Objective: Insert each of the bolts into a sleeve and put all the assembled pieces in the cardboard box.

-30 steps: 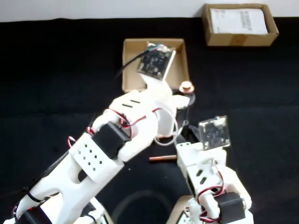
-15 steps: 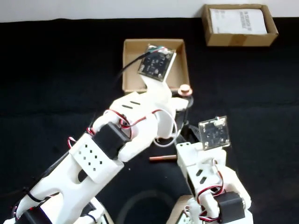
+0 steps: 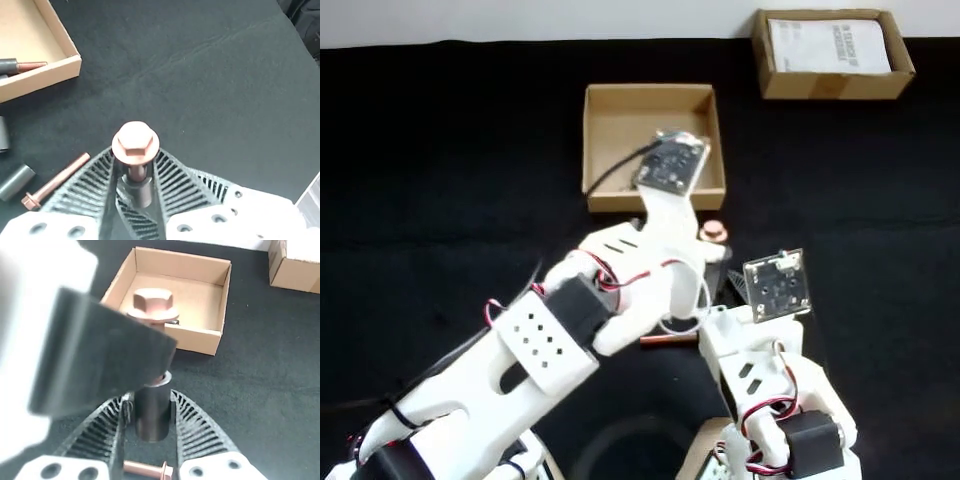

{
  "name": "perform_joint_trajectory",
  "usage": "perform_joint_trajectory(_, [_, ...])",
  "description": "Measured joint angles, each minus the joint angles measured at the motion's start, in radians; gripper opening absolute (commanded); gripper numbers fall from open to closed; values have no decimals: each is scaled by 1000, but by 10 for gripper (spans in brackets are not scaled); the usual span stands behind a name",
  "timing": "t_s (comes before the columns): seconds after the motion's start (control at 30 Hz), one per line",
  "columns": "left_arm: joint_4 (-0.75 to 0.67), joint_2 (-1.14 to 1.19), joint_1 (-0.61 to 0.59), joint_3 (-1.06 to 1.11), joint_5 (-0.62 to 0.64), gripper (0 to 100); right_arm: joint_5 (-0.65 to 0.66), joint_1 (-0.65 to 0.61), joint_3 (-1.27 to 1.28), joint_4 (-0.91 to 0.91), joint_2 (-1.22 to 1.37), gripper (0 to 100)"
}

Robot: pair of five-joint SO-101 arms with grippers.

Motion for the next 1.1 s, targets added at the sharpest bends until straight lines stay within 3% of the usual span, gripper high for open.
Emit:
perform_joint_trajectory(0.27, [233, -5, 54, -6, -86, 315, 2, 5, 3, 3, 5, 8])
perform_joint_trajectory(0.4, [304, -8, 26, -11, -94, 373, 2, 0, 3, 3, 5, 8])
perform_joint_trajectory(0.6, [407, -106, 9, -40, -170, 341, 3, 14, 2, -5, -2, 8])
perform_joint_trajectory(0.83, [491, -384, -28, 14, -341, 95, 127, 150, 6, -110, 26, 8])
perform_joint_trajectory(0.93, [491, -480, -109, 87, -413, 5, 135, 163, -49, -127, 100, 8])
perform_joint_trajectory(1.1, [491, -657, -190, 172, -473, 16, 137, 167, -258, -130, 336, 8])
